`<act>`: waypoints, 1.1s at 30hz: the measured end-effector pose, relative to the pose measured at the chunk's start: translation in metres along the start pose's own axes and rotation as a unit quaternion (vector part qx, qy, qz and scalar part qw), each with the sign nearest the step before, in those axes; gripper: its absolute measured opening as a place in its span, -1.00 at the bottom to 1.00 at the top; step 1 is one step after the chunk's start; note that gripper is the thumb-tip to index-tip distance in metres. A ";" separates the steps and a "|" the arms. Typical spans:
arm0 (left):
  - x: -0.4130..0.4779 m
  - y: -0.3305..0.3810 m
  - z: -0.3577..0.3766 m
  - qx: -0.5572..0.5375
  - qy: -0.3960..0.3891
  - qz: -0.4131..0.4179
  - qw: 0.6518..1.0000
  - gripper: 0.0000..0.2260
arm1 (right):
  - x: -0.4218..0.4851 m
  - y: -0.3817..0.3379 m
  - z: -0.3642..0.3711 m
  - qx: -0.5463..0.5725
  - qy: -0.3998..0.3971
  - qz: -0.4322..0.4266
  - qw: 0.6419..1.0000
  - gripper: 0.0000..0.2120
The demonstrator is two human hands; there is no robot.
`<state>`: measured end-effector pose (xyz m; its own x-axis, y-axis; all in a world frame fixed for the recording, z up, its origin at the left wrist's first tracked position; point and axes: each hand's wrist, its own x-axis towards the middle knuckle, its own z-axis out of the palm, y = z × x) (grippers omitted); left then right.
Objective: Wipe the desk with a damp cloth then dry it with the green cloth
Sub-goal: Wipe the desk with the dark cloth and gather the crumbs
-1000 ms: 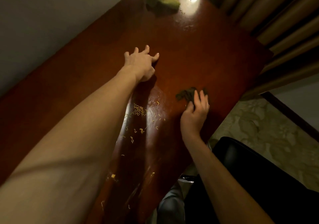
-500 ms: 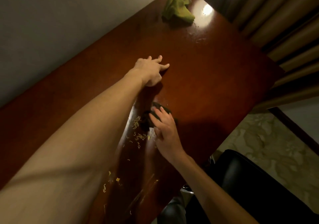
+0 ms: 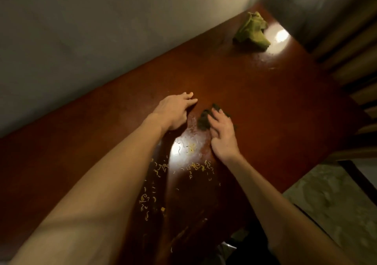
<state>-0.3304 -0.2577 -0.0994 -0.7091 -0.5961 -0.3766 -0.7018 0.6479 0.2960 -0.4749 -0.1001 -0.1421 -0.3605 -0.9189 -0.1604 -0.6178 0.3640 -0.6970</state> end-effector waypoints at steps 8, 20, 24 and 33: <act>-0.063 -0.064 0.001 -0.017 0.086 -0.115 0.989 -0.57 | -0.019 -0.004 0.005 0.001 -0.090 -0.053 0.995 -0.48; -0.095 -0.090 0.025 -0.053 0.122 -0.148 0.980 -0.48 | 0.021 -0.070 0.055 -0.011 -0.146 -0.123 0.982 -0.48; -0.103 -0.093 0.024 -0.040 0.139 -0.147 0.979 -0.42 | -0.042 -0.051 0.053 0.017 -0.162 -0.134 0.978 -0.45; -0.096 -0.107 0.036 -0.054 0.103 -0.260 0.959 -0.22 | 0.042 -0.063 0.033 0.030 -0.112 -0.043 0.992 -0.48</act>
<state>-0.1849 -0.2527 -0.1269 -0.2517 -0.9132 -0.3204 -0.9591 0.1912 0.2085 -0.4284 -0.1666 -0.1282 -0.1395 -0.9594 -0.2452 -0.5945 0.2792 -0.7541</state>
